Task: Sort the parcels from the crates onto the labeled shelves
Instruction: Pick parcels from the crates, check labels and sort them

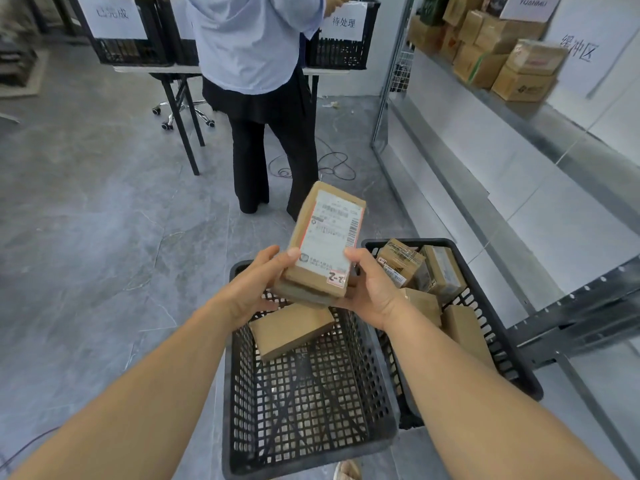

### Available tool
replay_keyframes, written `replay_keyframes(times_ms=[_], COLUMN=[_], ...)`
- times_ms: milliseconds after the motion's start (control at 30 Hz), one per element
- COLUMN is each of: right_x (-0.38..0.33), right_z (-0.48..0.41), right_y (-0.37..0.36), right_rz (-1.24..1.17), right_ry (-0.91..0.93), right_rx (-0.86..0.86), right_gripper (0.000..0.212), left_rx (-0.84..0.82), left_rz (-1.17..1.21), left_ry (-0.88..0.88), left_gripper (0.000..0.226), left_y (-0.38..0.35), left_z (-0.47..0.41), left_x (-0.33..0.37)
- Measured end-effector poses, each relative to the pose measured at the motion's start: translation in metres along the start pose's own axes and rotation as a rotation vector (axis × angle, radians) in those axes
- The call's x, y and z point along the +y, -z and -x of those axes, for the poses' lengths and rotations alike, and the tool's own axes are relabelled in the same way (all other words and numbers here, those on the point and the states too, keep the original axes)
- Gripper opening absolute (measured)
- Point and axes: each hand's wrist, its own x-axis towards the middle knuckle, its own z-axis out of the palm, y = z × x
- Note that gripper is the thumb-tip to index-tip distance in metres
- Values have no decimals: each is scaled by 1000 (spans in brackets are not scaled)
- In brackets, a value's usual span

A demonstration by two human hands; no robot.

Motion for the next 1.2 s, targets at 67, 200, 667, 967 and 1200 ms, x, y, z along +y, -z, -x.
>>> replay_keyframes(times_ms=[67, 200, 667, 967, 1200], right_x=[-1, -16, -75, -64, -54], right_z=[2, 9, 42, 60, 73], right_y=[-1, 3, -19, -29, -21], right_rz=[-24, 278, 1274, 1103, 843], right_ry=[-9, 22, 17, -45, 39], right_rx=[16, 55, -226, -279, -34], right_gripper=[61, 68, 95, 105, 100], left_rx=[-15, 54, -254, -403, -209], left_rz=[-57, -163, -999, -1059, -738], left_ry=[-3, -73, -270, -260, -387], left_gripper=[74, 56, 58, 53, 65], left_y=[-1, 9, 4, -1, 12], left_z=[2, 1, 17, 29, 14], left_x=[2, 17, 95, 111, 114])
